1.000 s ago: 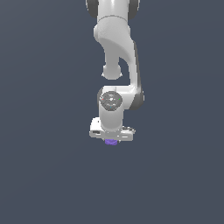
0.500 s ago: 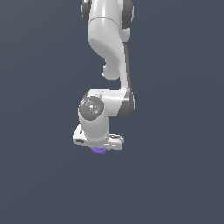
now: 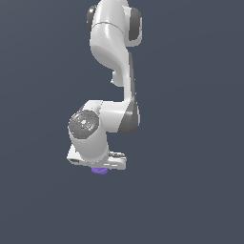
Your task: Pick up the object and move it to a goal position.
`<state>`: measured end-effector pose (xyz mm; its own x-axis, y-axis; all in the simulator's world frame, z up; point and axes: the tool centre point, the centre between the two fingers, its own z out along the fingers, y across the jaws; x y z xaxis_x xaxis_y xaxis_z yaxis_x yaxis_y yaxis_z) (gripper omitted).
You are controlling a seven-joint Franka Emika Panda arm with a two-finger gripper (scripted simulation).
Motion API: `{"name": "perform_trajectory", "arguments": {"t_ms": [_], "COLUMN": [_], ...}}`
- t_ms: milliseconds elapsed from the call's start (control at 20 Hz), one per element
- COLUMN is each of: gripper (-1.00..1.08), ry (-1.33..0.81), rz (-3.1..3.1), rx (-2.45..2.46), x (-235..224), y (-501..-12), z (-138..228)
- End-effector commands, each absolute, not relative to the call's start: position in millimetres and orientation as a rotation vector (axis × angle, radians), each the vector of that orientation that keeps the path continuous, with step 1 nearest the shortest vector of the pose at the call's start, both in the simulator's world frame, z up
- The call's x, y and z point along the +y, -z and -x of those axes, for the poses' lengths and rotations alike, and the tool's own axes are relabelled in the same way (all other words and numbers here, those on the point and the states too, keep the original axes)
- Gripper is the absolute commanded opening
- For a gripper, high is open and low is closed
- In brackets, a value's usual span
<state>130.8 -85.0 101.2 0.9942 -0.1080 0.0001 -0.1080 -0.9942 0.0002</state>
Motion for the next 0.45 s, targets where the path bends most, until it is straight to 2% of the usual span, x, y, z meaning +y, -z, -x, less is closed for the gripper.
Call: {"name": "perform_trajectory", "arguments": {"t_ms": [0,400], "gripper": [-1.00,-1.00], "ry": [0.000,0.000], "rz": [-3.137,-3.137], "rx": [-0.169,-0.169], "x": [-88.7,-93.2], "y": [-103.0,-104.8], "z": [-135.1,-140.1]}}
